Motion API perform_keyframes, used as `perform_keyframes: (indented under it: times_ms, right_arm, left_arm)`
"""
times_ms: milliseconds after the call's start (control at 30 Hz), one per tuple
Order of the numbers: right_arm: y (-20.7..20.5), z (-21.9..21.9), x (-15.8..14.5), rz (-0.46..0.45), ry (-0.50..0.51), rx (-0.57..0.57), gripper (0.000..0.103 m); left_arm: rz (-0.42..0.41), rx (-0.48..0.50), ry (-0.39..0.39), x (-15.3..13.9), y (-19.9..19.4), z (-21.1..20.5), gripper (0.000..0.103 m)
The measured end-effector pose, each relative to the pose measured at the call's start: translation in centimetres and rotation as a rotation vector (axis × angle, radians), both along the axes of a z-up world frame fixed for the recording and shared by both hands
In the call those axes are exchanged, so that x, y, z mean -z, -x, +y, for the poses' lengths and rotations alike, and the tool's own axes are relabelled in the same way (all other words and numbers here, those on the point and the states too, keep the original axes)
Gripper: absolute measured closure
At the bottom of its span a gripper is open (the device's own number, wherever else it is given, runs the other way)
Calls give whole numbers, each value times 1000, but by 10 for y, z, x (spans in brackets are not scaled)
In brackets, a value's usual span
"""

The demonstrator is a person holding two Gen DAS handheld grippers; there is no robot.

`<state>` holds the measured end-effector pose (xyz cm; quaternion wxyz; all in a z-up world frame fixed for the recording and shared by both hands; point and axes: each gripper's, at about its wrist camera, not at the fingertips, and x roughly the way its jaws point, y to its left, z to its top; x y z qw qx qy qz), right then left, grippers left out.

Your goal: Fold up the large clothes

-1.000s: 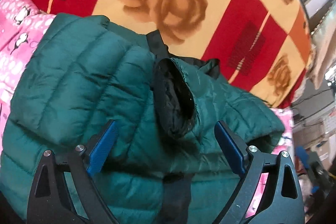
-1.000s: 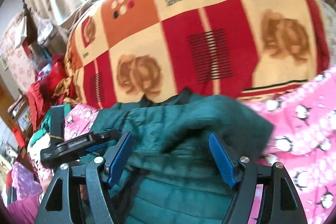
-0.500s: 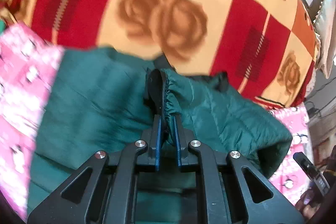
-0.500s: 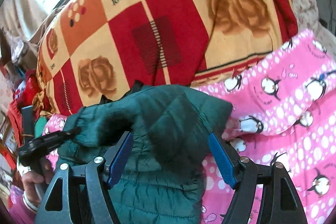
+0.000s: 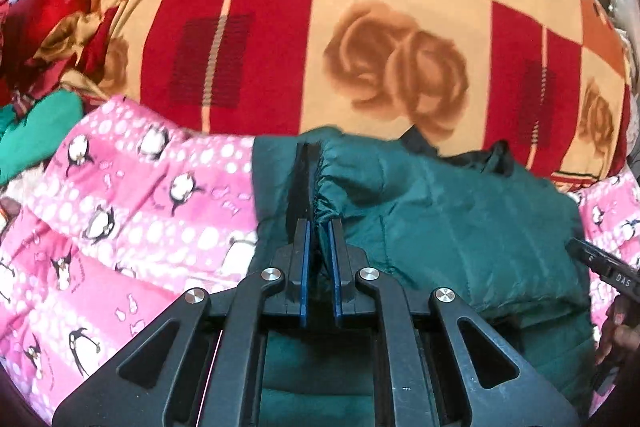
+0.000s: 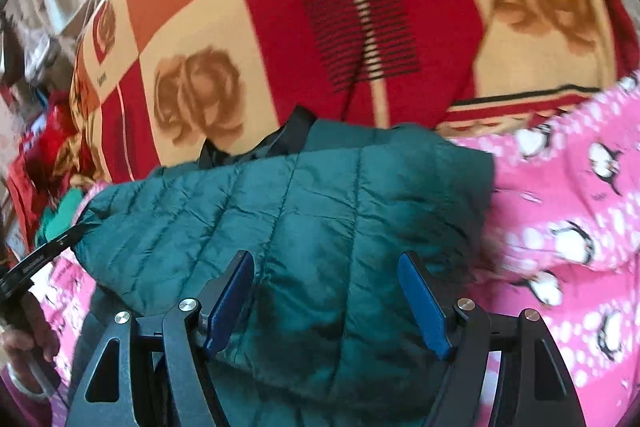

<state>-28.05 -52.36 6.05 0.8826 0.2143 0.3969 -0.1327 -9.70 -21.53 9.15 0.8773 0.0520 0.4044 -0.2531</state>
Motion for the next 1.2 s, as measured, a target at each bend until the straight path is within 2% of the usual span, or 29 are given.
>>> perform_keyframes:
  times_ms: [167, 267, 300, 367, 400, 433, 500, 633, 800, 933, 1100, 1200]
  right_arm:
    - [-26, 11, 23, 68, 58, -43, 30]
    - [-28, 9, 22, 69, 66, -36, 29]
    - [-27, 7, 19, 73, 61, -31, 29]
    - [-20, 8, 10, 66, 63, -19, 29]
    - [-17, 9, 6, 55, 64, -17, 29]
    - [-10, 12, -1, 33, 59, -18, 29]
    - [-3, 18, -12, 0, 50, -33, 29]
    - [1, 35, -24, -20, 68, -75, 29]
    - [-13, 60, -21, -13, 70, -128, 29]
    - [-30, 75, -7, 16, 89, -151, 29]
    - [-45, 74, 12, 35, 106, -116, 29]
    - [-52, 68, 20, 51, 94, -94, 29]
  left_arm:
    - [46, -30, 10, 15, -7, 1, 95]
    - [46, -32, 29, 10, -7, 0, 95]
    - [43, -27, 35, 7, -7, 0, 93]
    - [45, -10, 36, 1, -7, -1, 75]
    - [47, 1, 44, -2, -6, -2, 50]
    - [40, 7, 63, -6, -4, -1, 35]
    - [-6, 11, 108, -16, 3, 3, 33]
    - [-48, 33, 109, -27, 15, -4, 33]
    - [-33, 38, 48, -14, 16, -22, 33]
    - [-27, 28, -7, 5, 12, -33, 33]
    - [-34, 39, -98, 27, 4, -53, 33]
    - [-44, 43, -113, 33, 0, -60, 32]
